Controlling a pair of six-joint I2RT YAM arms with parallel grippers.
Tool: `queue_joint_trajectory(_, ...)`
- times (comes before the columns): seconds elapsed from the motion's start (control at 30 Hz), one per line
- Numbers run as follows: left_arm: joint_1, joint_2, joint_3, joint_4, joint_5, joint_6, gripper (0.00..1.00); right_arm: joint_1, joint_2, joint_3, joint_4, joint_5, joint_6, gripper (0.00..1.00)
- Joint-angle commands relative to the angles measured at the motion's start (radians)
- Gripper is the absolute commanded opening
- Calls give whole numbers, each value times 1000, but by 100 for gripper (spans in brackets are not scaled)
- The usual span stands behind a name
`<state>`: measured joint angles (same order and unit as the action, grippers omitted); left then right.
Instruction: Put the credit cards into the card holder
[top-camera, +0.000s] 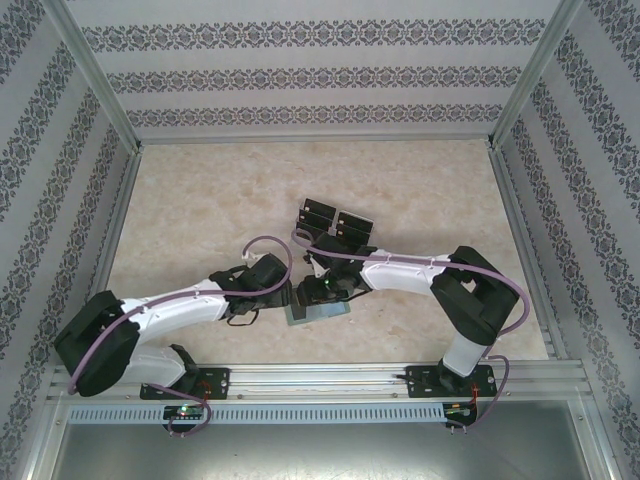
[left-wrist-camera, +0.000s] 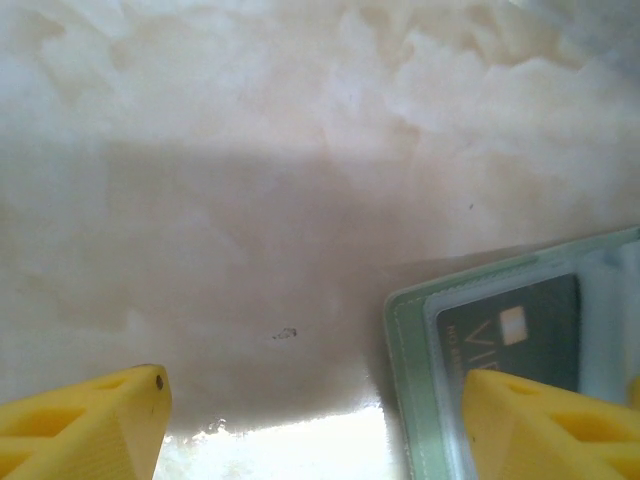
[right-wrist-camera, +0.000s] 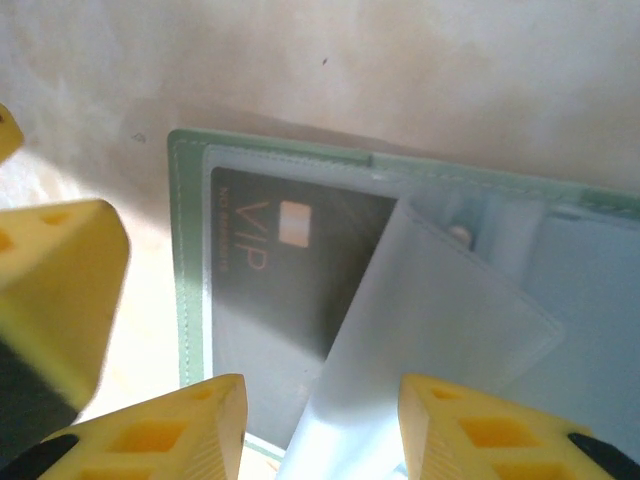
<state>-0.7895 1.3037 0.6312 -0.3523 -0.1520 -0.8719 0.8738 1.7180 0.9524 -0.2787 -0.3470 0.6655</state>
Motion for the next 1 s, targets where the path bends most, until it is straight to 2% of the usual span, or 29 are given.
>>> queue_joint_trajectory(0.0,15,-53,-20,-49,-65,-47,77,17,19,14,10,-17,22,45)
queue_joint_trajectory(0.57,59,-195,-64,-100,-110,-78,77,100,104,176,-34,-7,30,45)
queue_joint_trajectory(0.97,78,-295,-97,-160,-159,-109,77,94,170,535,-188,18,-43,45)
